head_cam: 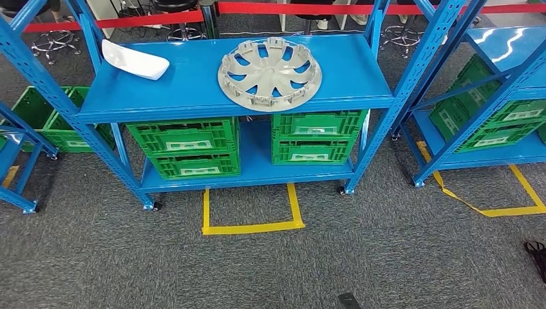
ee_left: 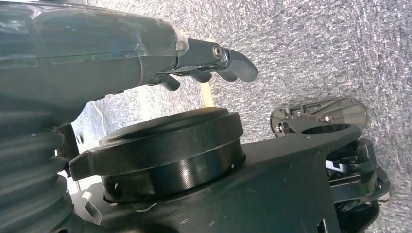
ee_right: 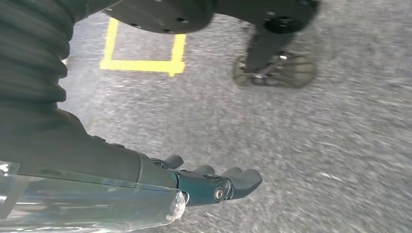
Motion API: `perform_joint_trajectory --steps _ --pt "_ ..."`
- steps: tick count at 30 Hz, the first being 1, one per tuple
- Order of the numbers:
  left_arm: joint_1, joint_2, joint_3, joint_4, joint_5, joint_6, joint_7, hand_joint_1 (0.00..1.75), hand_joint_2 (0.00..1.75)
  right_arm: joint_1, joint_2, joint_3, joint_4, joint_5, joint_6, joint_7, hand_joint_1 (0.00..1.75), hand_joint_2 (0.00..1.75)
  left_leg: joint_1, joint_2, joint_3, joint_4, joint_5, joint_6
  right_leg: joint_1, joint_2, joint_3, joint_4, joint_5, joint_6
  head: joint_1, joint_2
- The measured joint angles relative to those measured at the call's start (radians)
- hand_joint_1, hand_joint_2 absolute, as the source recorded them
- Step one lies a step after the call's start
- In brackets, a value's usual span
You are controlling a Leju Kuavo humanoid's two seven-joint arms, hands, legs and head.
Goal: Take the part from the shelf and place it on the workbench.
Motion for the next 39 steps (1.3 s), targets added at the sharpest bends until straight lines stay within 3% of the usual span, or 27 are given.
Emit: perform_joint_trajectory --steps 4,7,12,17,21,29,32,37,39 --pt "0.0 0.003 0.0 0.0 0.029 0.006 -0.017 0.0 1.75 -0.03 -0.028 -0.005 -0.012 -0.071 -0.04 -0.167 0.0 1.75 0.0 0.006 0.0 0.0 0.0 0.0 0.0 0.002 0.0 0.0 0.001 0.0 0.0 0.0" --pt "0.0 0.004 0.0 0.0 0.055 0.016 -0.03 0.0 1.75 -0.062 -0.068 -0.022 -0.062 -0.09 -0.127 -0.252 0.0 1.75 0.0 0.009 0.001 0.001 0.0 0.0 0.0 0.003 0.0 0.0 0.002 0.001 0.0 0.0" --pt "0.0 0.004 0.0 0.0 0.074 0.02 -0.038 0.0 1.75 -0.071 -0.14 -0.05 -0.221 -0.07 -0.224 -0.207 0.0 1.75 0.0 0.01 0.001 0.002 0.0 0.0 0.0 0.003 0.0 0.0 0.003 0.002 0.001 0.0" --pt "0.0 0.004 0.0 0.0 0.1 0.023 -0.059 0.0 1.75 -0.042 -0.189 -0.09 -0.395 0.015 -0.331 -0.259 0.0 1.75 0.0 0.01 0.0 0.002 0.0 0.001 0.0 0.003 0.0 0.0 0.003 0.002 0.0 0.0" --pt "0.001 0.005 0.0 0.0 0.124 0.024 -0.069 0.0 1.75 -0.01 -0.248 -0.162 -0.688 0.259 -0.392 -0.161 0.0 1.75 0.0 0.015 -0.001 0.002 0.0 0.001 0.0 0.005 0.001 0.001 0.003 0.001 0.002 0.0" --pt "0.001 0.011 -0.005 0.003 0.154 0.018 -0.077 0.0 1.75 -0.001 -0.298 -0.229 -1.342 0.786 -0.278 0.041 0.0 1.75 0.0 0.014 0.002 0.002 0.0 0.001 0.001 0.006 0.0 0.001 0.004 0.001 0.0 0.0" --pt "0.001 0.012 -0.008 0.004 0.157 0.017 -0.077 0.0 1.75 0.007 -0.315 -0.233 -1.487 0.848 -0.248 0.053 0.0 1.75 0.0 0.01 0.002 0.002 0.0 0.002 0.0 0.006 0.0 0.001 0.004 0.001 0.001 0.0" --pt "0.0 0.014 -0.019 0.005 0.164 0.016 -0.077 0.0 1.75 -0.001 -0.331 -0.214 -1.693 1.122 -0.093 0.134 0.0 1.75 0.0 0.007 0.001 0.002 0.0 0.002 0.0 0.005 0.0 0.001 0.004 0.001 0.001 0.0" --pt "0.0 0.014 -0.022 0.005 0.166 0.016 -0.077 0.0 1.75 -0.007 -0.331 -0.2 -1.758 1.172 -0.066 0.161 0.0 1.75 0.0 0.005 0.001 0.003 0.0 0.002 0.0 0.004 0.0 0.001 0.004 0.001 0.001 0.0"
